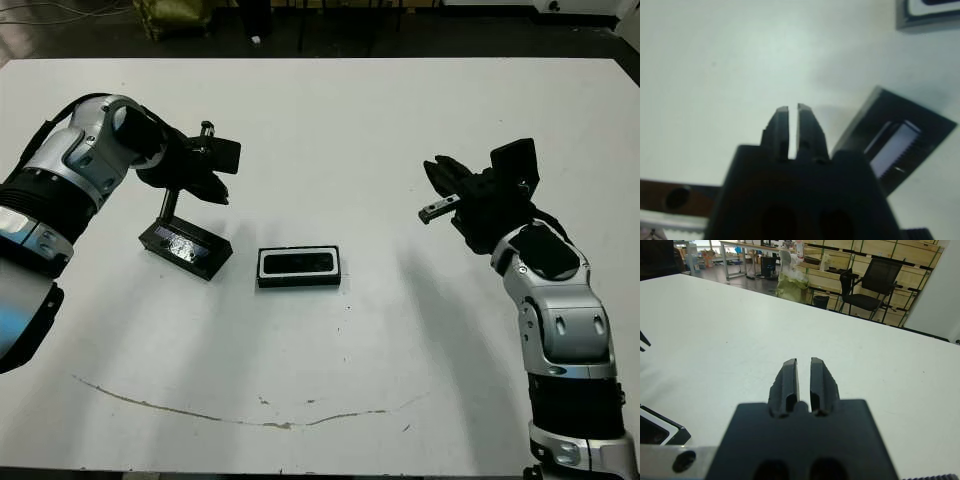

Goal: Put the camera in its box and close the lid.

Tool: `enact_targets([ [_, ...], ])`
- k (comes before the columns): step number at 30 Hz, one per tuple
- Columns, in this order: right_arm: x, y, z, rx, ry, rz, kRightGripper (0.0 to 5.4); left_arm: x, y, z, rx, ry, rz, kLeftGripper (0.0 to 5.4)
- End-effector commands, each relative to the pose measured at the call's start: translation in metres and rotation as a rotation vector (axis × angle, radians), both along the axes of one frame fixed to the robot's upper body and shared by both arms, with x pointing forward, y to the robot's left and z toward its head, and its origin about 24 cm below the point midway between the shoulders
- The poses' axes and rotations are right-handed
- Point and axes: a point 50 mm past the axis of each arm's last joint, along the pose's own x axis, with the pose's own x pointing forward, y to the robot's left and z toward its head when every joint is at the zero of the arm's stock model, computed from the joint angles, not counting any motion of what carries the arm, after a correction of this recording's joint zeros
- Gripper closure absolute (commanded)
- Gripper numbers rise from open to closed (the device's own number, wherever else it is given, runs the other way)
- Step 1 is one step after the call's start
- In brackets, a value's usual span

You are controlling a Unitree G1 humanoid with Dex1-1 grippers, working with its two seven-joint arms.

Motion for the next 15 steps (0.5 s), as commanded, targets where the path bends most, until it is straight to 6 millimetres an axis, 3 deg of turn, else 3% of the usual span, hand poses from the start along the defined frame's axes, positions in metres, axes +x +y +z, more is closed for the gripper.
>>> enact_targets([
  [1,-0.002,-0.003,-0.007,-0.009,0.033,-0.008,5.37,-0.004,0.002,-0.008,0.055,0.059,-0.014,5.4],
  [15,-0.003,-0.004,-0.006,-0.024,0.042,-0.002,5.37,-0.013,-0.004,-0.019,0.134,0.152,-0.11,5.4],
])
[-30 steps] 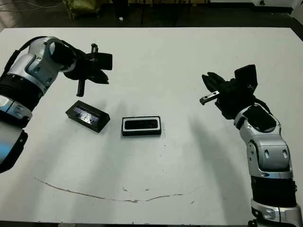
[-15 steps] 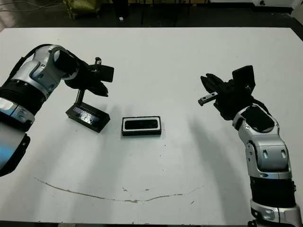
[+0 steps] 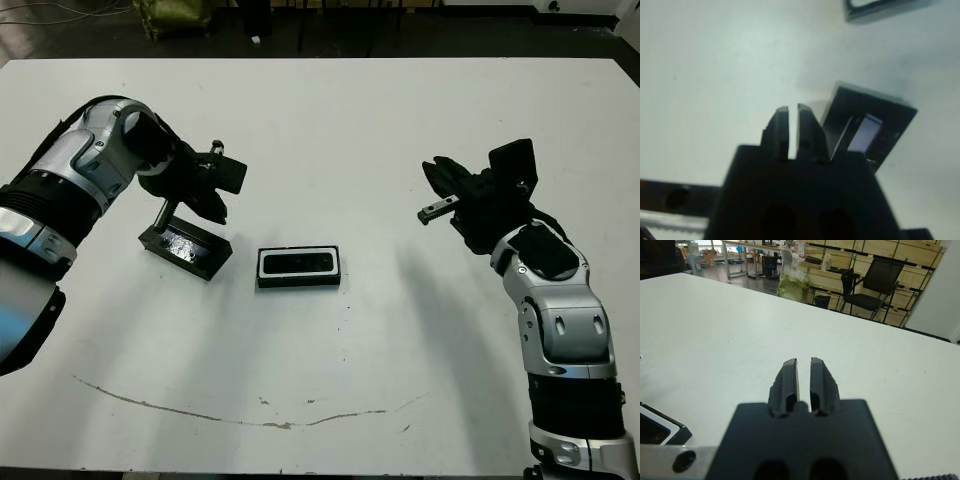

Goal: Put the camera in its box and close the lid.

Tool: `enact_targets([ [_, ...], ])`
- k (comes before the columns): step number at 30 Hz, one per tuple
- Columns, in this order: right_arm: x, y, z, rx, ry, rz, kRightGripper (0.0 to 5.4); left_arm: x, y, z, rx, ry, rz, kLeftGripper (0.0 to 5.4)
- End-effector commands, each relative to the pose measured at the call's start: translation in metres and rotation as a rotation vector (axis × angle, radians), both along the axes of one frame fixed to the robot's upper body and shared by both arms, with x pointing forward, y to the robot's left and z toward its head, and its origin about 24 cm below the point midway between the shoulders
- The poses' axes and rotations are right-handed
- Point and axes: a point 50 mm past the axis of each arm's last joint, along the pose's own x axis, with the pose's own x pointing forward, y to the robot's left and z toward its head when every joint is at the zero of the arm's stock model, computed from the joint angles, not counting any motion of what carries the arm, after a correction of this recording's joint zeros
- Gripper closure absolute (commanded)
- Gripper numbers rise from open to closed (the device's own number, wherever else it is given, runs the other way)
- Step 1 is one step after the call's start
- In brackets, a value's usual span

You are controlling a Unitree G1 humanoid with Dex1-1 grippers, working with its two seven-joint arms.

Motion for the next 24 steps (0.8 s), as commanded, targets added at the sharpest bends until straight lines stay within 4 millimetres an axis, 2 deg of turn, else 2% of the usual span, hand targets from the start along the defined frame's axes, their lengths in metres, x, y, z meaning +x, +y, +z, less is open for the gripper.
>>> enact_targets([
  [1,-0.003,-0.004,-0.007,-0.017,0.04,-0.006,5.37,-0.005,0.003,-0.013,0.043,0.062,-0.011,5.4],
  [17,-0.003,-0.003,-0.007,-0.068,0.038,-0.003,5.37,-0.009,0.0,-0.023,0.11,0.098,-0.058,5.4],
  [24,-0.003,-0.003,-0.006,-0.071,0.029,0.009,5.37,-0.012,-0.001,-0.019,0.127,0.106,-0.087,5.4],
])
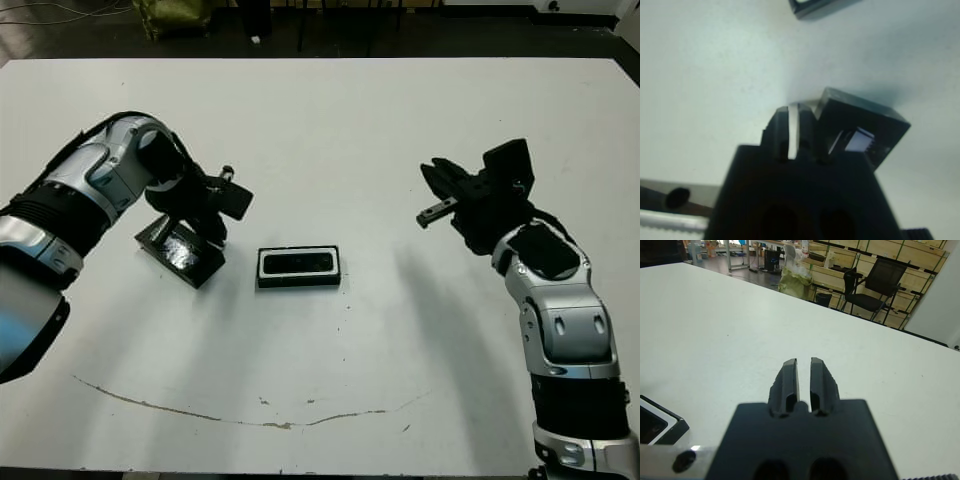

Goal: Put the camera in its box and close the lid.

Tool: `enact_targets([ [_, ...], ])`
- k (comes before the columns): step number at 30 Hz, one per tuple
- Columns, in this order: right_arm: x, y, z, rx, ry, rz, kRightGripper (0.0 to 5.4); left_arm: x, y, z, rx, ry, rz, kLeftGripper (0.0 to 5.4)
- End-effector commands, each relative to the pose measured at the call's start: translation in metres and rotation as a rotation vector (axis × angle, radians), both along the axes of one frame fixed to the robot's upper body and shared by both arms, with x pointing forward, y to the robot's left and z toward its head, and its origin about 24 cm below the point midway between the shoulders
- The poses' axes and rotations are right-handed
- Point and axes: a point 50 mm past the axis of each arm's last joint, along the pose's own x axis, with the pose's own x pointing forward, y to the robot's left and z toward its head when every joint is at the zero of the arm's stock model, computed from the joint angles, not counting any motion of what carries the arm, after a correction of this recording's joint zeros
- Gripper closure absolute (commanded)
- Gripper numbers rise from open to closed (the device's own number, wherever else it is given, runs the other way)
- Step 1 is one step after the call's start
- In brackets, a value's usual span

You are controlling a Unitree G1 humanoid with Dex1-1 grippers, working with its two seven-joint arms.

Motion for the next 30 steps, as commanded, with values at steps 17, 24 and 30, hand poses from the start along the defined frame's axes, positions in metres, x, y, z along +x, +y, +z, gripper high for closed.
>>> enact_targets([
  [17,-0.003,-0.006,-0.006,-0.01,0.047,-0.011,5.37,-0.032,0.015,-0.001,0.121,0.055,-0.086,5.4],
  [24,-0.003,-0.007,-0.008,0.007,0.055,-0.01,5.37,-0.038,0.023,-0.001,0.152,0.06,-0.133,5.4],
  [30,-0.003,-0.008,-0.008,0.001,0.057,-0.008,5.37,-0.039,0.03,-0.005,0.231,0.073,-0.125,5.4],
])
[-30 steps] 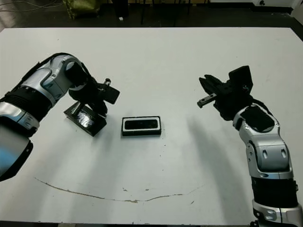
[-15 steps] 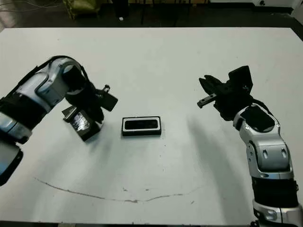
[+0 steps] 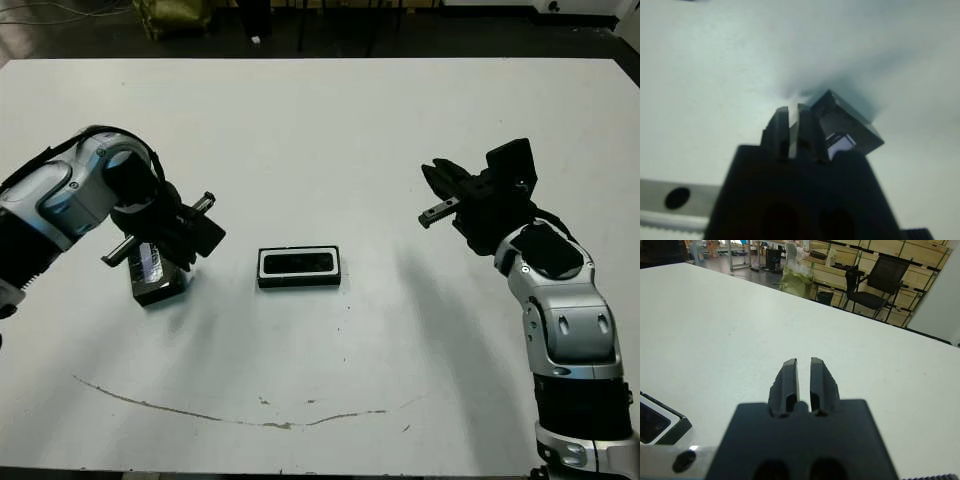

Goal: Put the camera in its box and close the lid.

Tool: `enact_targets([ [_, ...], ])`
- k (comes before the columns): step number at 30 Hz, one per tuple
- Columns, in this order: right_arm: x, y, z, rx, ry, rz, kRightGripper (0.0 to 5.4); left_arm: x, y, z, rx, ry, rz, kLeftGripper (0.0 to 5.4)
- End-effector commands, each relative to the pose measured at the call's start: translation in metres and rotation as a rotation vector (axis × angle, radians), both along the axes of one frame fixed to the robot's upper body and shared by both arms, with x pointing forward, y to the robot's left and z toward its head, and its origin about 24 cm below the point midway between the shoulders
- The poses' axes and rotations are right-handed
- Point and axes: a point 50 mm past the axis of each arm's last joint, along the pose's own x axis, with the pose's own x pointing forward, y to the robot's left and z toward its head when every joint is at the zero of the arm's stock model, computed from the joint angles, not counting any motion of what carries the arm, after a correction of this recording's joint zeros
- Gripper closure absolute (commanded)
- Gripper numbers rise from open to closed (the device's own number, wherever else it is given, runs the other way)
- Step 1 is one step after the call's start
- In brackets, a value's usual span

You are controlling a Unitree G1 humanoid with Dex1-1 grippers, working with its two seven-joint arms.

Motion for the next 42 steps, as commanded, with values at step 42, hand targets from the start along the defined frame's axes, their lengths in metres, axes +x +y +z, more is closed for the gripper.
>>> enact_targets([
  [42,-0.003,-0.005,-0.013,-0.012,0.049,0.014,5.37,-0.012,-0.003,0.047,-0.793,-0.107,0.289,5.4],
])
